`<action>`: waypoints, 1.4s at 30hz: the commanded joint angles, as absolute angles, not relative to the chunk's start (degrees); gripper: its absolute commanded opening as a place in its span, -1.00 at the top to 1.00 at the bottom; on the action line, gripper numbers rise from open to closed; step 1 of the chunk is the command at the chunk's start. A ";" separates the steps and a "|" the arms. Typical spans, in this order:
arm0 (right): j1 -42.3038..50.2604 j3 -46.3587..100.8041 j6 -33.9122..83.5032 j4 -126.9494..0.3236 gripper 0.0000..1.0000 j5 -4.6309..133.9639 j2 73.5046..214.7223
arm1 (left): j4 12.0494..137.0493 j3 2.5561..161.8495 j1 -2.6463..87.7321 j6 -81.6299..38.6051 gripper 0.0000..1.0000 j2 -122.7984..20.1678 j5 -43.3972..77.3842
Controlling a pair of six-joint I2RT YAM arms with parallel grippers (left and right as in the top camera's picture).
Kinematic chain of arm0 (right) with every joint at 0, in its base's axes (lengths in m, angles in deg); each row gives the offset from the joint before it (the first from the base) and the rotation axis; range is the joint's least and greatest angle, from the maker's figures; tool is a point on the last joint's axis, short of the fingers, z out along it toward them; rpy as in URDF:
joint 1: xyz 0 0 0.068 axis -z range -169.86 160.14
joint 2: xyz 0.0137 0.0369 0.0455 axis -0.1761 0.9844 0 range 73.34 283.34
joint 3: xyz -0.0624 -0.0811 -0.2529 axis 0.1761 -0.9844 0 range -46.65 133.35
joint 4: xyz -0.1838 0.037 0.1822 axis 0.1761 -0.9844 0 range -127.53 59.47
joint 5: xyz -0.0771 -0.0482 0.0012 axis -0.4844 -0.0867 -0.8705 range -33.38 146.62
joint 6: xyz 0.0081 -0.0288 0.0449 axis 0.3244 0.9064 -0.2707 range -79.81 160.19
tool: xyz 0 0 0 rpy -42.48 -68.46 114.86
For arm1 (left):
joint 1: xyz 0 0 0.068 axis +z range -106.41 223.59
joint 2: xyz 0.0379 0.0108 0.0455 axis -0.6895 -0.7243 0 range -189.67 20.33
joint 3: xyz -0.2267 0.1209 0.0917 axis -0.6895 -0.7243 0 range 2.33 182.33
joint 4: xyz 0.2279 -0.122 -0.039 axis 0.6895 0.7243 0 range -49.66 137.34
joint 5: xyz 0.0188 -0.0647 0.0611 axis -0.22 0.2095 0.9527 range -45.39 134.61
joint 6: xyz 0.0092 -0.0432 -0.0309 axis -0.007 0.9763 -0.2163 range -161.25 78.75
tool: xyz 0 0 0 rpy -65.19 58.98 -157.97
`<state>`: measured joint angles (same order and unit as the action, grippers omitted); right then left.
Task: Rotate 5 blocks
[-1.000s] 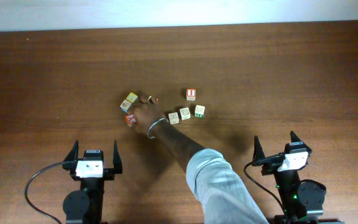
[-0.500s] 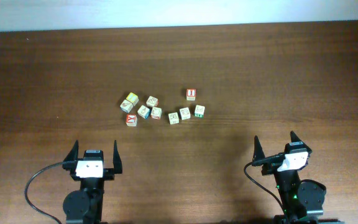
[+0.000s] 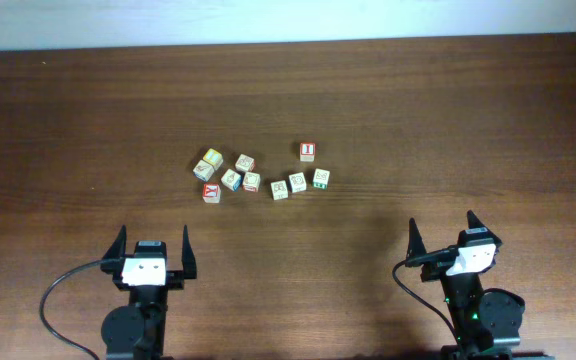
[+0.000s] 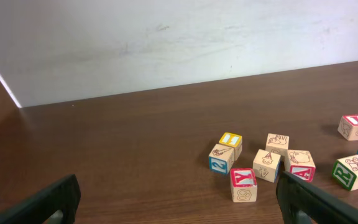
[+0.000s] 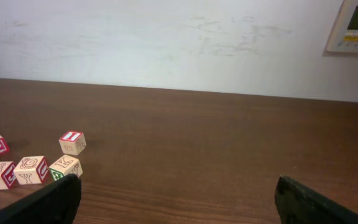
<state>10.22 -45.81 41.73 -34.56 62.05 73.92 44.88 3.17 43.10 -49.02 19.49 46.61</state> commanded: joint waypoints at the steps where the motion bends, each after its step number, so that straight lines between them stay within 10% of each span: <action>1: 10.55 -46.34 41.67 -34.58 -0.97 62.01 73.64 | 44.92 2.84 43.38 -49.96 -0.98 19.99 47.22; 42: 10.55 -46.12 39.07 -29.27 -0.97 58.95 73.70 | 44.68 2.86 43.38 -52.04 -0.98 19.97 49.91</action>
